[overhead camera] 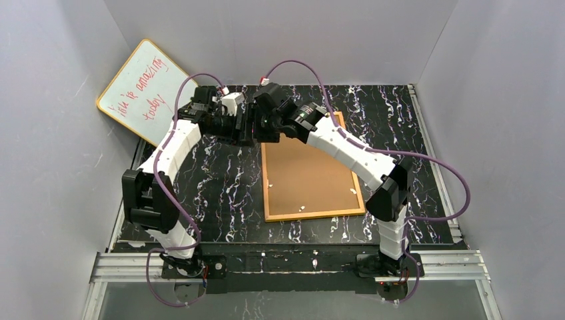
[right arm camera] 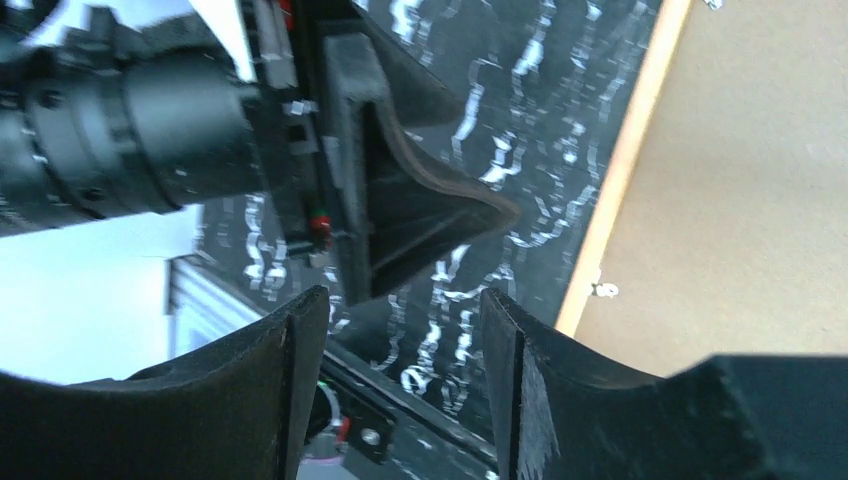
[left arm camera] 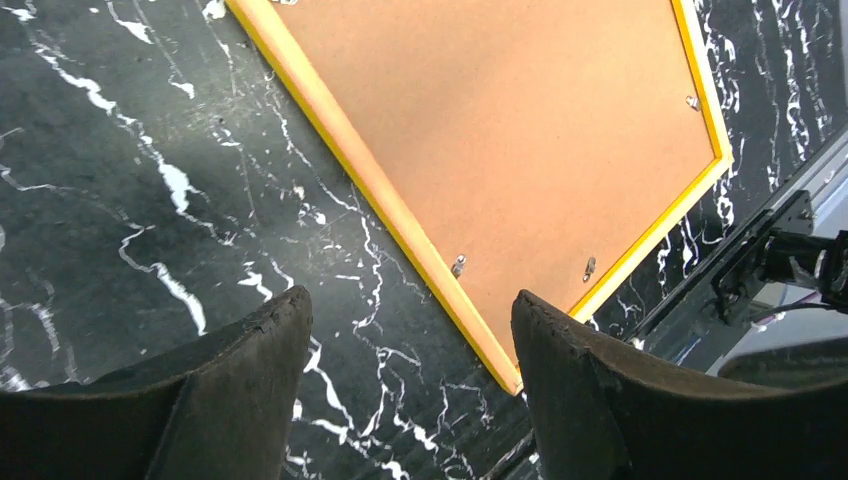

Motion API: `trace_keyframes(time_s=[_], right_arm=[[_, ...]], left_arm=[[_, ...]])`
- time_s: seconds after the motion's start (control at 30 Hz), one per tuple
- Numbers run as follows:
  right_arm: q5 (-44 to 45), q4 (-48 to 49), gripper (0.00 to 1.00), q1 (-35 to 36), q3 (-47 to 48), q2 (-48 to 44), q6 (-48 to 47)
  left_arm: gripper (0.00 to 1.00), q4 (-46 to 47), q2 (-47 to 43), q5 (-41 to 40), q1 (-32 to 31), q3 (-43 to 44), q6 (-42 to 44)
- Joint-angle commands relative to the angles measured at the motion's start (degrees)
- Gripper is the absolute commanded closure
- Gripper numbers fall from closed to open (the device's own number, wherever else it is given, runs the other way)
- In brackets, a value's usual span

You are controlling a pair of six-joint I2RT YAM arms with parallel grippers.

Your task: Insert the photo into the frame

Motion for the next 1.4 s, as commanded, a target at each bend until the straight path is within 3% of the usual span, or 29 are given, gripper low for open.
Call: trace_keyframes(time_s=[0.0,0.17,0.27,0.33,0.47,0.73,0.93,1.07,1.2,1.37], right_arm=[[7.99,-8.76,0.35,1.11,-0.22,-0.27,-6.57],[15.13,-13.02,0.28,2.83,-4.49,2.61,-9.09],[15.46,-11.81,0.28,3.71,-5.11,7.17,-9.4],[16.0,-10.59,0.31,3.69,-4.88,10.04,-9.5],[18.25,-9.23,0.36,3.67,-3.58,15.23,-9.66],[20.77,-7.76,0.45,3.66,-1.19,21.9,-11.13],[21.61,-4.64,0.7,3.98,-4.24,22.36,-10.37],[22.99,-5.18,0.79,4.41,-2.13,23.53,-12.42],[22.08,-5.49,0.99,4.41,-0.83,22.87,-13.25],[13.4,-4.41,0.99,4.45,-2.97,14.88,-12.49]], left_arm=[[0.3,7.57,0.25,3.94,0.41,-4.66,-3.4],[0.3,7.66,-0.35,3.37,6.04,-7.84,-0.61],[0.22,6.59,-1.78,1.66,7.61,-9.35,1.77],[0.18,5.19,-2.54,-0.46,7.83,-9.87,3.97],[0.02,4.15,-3.7,-2.61,8.9,-11.01,6.99],[0.02,3.91,-5.99,0.07,11.05,-12.04,11.24],[0.02,2.18,-4.57,2.38,13.3,-11.55,15.45],[0.02,1.89,-4.07,4.36,13.86,-11.65,18.95],[0.02,2.07,-4.03,7.7,14.0,-12.72,24.69],[0.02,1.48,-5.98,14.24,14.17,-14.26,38.9]])
